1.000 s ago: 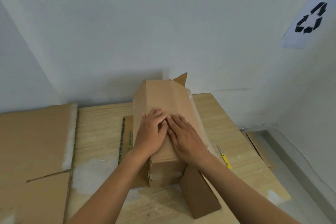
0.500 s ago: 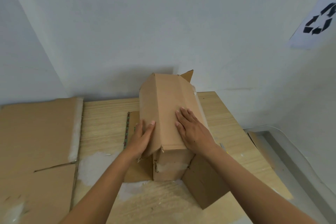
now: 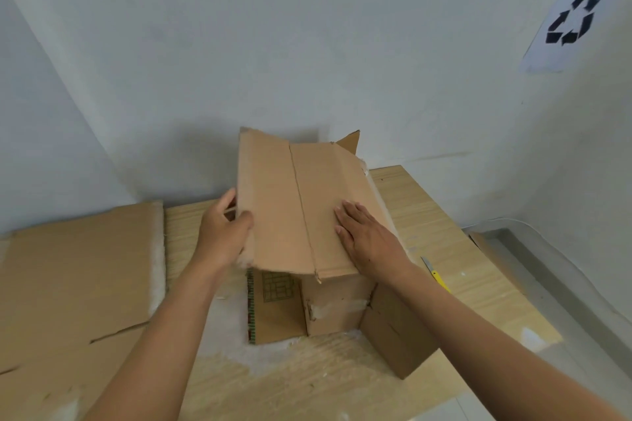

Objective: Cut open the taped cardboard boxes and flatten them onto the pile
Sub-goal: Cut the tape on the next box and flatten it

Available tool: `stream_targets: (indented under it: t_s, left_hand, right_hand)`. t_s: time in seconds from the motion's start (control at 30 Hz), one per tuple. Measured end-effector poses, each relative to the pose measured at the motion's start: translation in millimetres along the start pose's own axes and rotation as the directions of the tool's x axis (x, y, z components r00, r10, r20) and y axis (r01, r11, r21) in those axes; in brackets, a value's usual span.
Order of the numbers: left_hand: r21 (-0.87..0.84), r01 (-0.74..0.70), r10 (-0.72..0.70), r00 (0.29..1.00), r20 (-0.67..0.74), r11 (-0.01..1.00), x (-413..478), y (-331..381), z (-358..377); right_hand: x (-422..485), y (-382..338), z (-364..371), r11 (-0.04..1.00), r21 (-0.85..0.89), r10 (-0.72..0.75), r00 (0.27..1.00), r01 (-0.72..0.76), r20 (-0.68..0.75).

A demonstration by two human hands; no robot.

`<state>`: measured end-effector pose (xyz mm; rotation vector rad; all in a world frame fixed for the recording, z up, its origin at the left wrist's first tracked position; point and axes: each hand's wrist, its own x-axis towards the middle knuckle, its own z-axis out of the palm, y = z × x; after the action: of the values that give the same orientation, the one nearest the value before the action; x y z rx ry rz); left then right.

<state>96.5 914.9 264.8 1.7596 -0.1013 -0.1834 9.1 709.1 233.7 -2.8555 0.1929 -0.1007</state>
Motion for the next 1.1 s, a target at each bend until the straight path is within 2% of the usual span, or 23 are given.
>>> stream_targets:
  t_s: [0.07,0.17,0.27,0.4,0.5,0.6,0.7,0.8,0.9,1.03,1.1]
  left_hand:
    - [-0.013,-0.049,0.05,0.992,0.116,0.999,-4,20,0]
    - [0.02,-0.138,0.128,0.956,0.264,0.99,-11,39,20]
    - [0.042,-0.22,0.194,0.925,0.328,0.975,-14,49,51]
    - [0.193,-0.289,0.189,0.89,0.415,0.938,-8,50,93]
    - [0.384,-0.381,0.177,0.865,0.47,0.841,-5,39,123]
    - [0.577,-0.478,0.164,0.844,0.511,0.662,-5,21,144]
    - [0.669,-0.52,0.141,0.833,0.535,0.532,-5,6,151]
    - [0.693,-0.55,0.13,0.818,0.561,0.466,-3,-1,147]
    - [0.651,-0.567,0.165,0.804,0.572,0.505,3,4,139]
    - [0.467,-0.463,0.195,0.835,0.514,0.753,19,5,126]
    - [0.393,-0.418,0.211,0.856,0.472,0.819,29,3,113]
  right_hand:
    - [-1,-2,1,1.0,0.019,0.006,1.0,-0.005,-0.031]
    - [-2,0,3,0.994,0.104,0.037,0.982,-0.018,-0.185]
    - [-5,6,-2,0.977,0.212,0.099,0.931,-0.024,-0.351]
    - [-5,24,-22,0.97,0.243,0.108,0.895,0.001,-0.434]
    - [-4,40,-37,0.969,0.248,0.118,0.892,-0.007,-0.437]
    - [-1,50,-47,0.964,0.263,0.09,0.902,0.028,-0.423]
    - [6,53,-53,0.961,0.272,0.047,0.932,0.056,-0.36]
    - [14,49,-52,0.96,0.268,-0.003,0.958,0.083,-0.288]
    - [24,38,-41,0.954,0.288,-0.04,0.989,0.081,-0.145]
    - [36,19,-18,0.885,0.465,-0.006,1.0,0.016,-0.024]
    - [36,15,-10,0.871,0.49,0.039,0.999,-0.032,-0.004]
